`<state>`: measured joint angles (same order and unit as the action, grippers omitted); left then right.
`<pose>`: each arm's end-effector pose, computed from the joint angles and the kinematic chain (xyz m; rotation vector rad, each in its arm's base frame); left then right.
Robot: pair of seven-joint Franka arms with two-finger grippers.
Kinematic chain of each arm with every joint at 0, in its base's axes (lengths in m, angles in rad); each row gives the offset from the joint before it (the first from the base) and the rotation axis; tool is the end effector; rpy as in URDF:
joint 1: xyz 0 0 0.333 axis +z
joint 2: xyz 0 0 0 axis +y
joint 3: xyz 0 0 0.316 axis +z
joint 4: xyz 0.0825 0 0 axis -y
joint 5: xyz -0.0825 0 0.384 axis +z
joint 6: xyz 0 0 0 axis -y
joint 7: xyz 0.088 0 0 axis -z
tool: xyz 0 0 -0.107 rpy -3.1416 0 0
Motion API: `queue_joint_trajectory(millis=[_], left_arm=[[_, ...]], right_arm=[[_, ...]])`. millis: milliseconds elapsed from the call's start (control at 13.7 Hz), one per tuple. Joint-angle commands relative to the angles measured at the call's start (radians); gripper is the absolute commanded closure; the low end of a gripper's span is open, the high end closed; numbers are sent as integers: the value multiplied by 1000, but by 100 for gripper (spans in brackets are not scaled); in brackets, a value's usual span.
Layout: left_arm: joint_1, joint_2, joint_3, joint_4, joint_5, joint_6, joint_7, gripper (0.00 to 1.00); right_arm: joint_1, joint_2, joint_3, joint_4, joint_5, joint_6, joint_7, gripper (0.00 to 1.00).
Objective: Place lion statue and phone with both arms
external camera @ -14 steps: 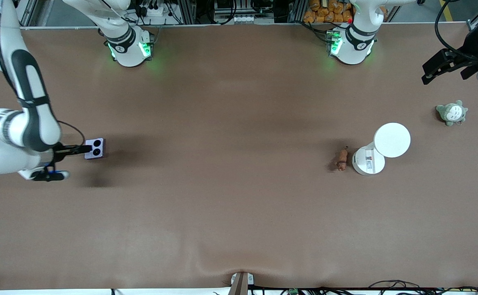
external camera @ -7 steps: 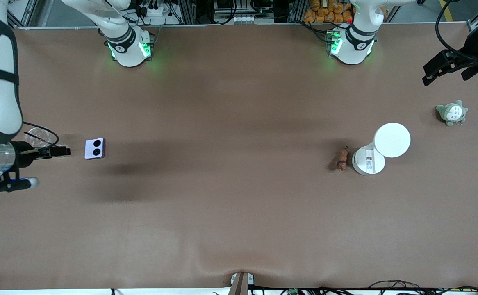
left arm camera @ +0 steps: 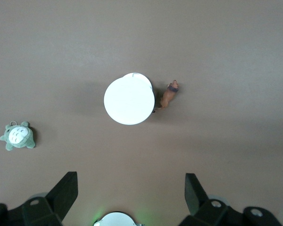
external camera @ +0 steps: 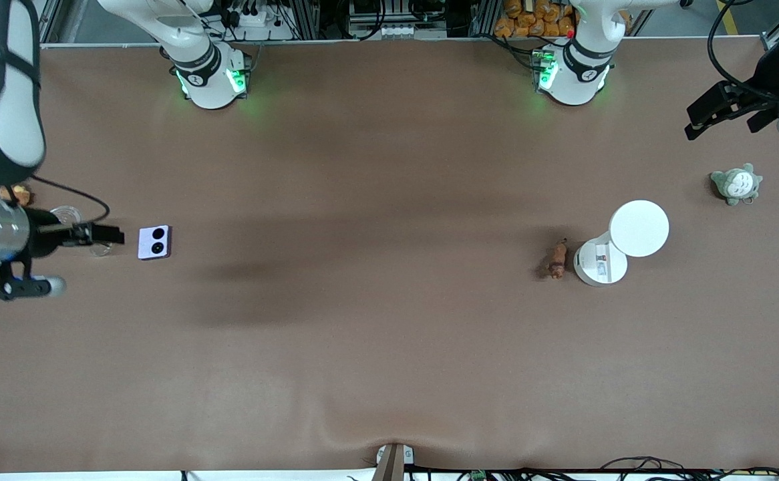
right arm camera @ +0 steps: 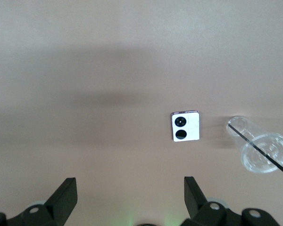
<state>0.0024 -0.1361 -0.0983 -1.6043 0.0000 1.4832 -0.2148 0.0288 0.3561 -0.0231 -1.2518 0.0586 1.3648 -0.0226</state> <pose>0.4995 -0.0521 0.6726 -3.1249 -0.1873 -0.0254 0.6339 0.0134 0.5438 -3.0662 -0.0517 0.3738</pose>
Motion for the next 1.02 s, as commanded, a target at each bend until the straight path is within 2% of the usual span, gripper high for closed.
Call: queue_joint_trajectory(millis=[0,510,801,946], left_arm=[[11,-14,3,-11,-25,11,22,0],[10,-25,2,-22,-25,12,23,0],[10,-43,-1,-39,-25,12,22,0],[10,-45,-1,-32,-25,3,25,0]], right_arm=[[11,-132,0,-26,-8,-42,24,0],[6,-311,-1,-138,-63,-3,15,0],[7,-393,0,-332,-66,158,-63,0],[7,-387,0,-331,-66,160,-66,0]])
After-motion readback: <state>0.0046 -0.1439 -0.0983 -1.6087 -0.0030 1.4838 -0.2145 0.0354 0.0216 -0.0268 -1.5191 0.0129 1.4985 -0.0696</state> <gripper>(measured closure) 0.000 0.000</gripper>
